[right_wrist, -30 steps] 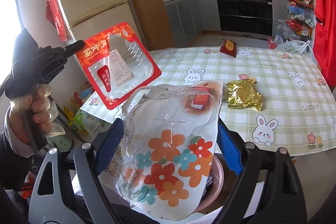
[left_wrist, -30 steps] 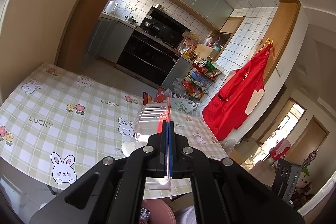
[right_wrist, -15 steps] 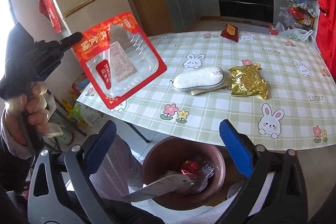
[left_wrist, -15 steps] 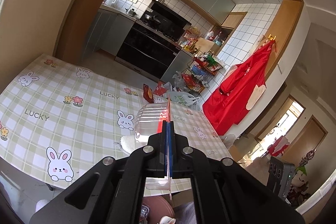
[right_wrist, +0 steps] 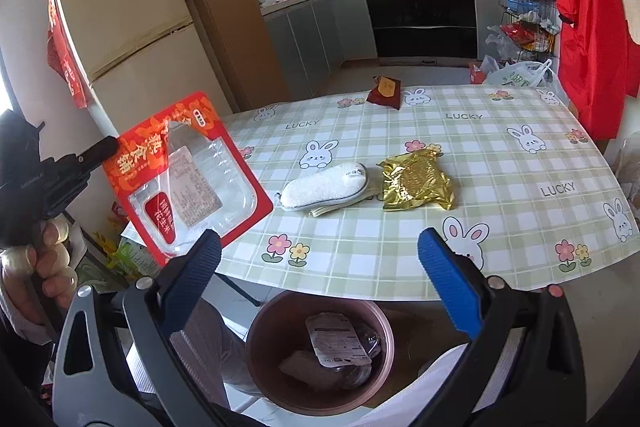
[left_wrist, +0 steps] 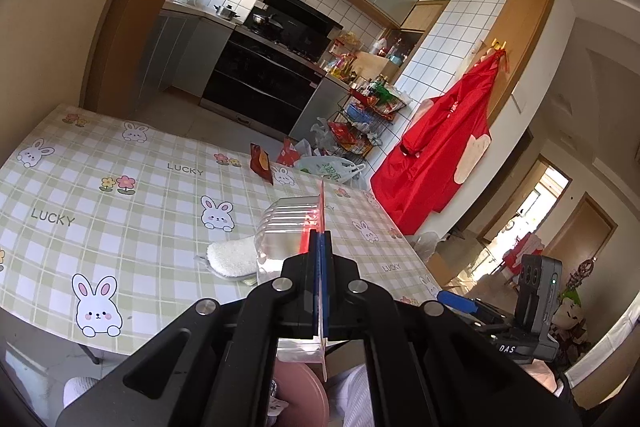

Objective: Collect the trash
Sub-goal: 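Lower the red-framed tray over the brown bin and open the left gripper, then reach the left gripper to the white sponge and grasp it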

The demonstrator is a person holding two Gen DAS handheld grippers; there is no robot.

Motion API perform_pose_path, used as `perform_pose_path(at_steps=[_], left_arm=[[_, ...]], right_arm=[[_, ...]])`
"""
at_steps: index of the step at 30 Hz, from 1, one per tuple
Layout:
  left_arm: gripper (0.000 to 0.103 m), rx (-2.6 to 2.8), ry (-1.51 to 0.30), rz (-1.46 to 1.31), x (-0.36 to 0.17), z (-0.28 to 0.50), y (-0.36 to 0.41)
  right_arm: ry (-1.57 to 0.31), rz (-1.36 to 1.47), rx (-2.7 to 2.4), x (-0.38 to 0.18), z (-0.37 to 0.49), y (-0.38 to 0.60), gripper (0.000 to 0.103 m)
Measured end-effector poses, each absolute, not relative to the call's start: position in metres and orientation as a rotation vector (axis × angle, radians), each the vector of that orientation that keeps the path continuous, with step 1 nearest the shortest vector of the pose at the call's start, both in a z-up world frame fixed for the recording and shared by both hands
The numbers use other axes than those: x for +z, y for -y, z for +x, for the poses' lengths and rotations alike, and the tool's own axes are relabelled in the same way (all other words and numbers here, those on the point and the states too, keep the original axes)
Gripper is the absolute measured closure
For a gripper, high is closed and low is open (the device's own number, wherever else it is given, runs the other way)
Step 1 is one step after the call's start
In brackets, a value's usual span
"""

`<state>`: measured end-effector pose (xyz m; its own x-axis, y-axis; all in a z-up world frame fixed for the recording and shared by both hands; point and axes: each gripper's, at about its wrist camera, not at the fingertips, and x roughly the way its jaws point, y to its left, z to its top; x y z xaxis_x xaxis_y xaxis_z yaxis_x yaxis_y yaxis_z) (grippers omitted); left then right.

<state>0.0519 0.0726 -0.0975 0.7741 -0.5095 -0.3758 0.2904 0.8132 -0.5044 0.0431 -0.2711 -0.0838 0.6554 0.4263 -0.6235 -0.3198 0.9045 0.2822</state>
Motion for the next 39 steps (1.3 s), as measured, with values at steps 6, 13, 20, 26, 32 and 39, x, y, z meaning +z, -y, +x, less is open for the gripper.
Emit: perform_pose_path(at_steps=[6,13,20,26,32,39], left_arm=[[0.102,-0.489,-0.55,-0.393,-0.096,0.049,-0.053],[0.102,-0.54,-0.595,-0.344,-0.103,0.049,-0.03],[0.102,-0.591,-0.652,-0.337,-0.115,0.053,-0.013],[0.048,-0.648,-0.702,-0.346,-0.125,0.058,-0.009],[0.036,-0.579,-0.677,-0.335,-0.122,0.058,-0.02],[0.036,-0.493,-0.662,-0.315,-0.12,0.064,-0.038]], right_arm=[[-0.715,0.173,0.369,-0.077,0.045,0.292,0.006],[-0.697,0.199,0.325,-0.073,0.046,0.312,0.006],[-0.7,0.211,0.311,-0.076,0.048,0.318,0.006],[-0.705,0.218,0.31,-0.079,0.049,0.32,0.006],[-0.714,0.219,0.304,-0.083,0.05,0.321,0.006],[-0.724,0.218,0.301,-0.088,0.051,0.321,0.006]])
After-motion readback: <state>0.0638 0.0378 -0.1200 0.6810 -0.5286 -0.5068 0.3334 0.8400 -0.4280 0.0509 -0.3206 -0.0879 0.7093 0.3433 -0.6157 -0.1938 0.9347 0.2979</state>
